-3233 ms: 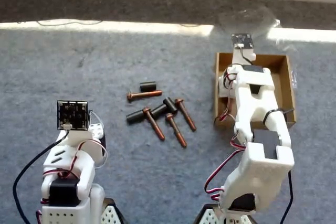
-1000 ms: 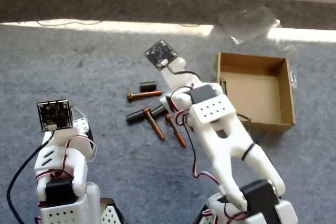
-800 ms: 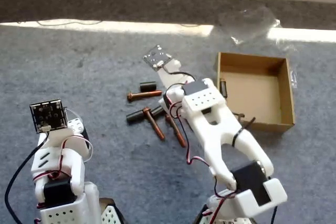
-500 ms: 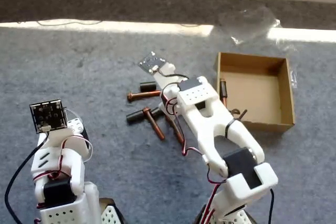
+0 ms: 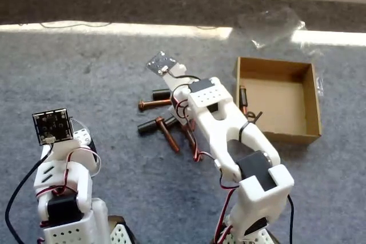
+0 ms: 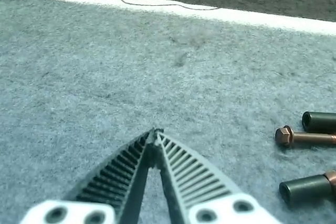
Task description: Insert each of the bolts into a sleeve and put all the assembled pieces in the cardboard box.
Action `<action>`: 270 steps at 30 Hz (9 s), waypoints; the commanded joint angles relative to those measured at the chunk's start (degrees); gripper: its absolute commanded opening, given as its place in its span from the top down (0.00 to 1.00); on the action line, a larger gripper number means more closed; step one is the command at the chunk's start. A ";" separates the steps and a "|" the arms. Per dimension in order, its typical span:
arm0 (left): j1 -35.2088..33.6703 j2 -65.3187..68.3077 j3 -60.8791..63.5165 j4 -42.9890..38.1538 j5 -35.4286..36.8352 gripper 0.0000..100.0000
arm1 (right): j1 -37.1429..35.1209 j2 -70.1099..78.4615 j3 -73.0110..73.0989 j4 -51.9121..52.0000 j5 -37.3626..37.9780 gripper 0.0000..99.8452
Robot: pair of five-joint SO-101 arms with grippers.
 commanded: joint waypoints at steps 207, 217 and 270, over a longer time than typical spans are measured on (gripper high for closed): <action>22.81 -0.13 2.86 -6.24 -8.53 1.00 | 20.44 -96.57 46.11 12.26 -13.19 1.00; 22.81 0.04 -4.00 -3.69 -8.70 1.00 | 25.27 -104.57 55.78 8.04 -17.58 1.00; 34.95 92.53 -47.43 -5.01 35.25 1.00 | 25.27 -117.41 69.85 4.18 -21.19 1.00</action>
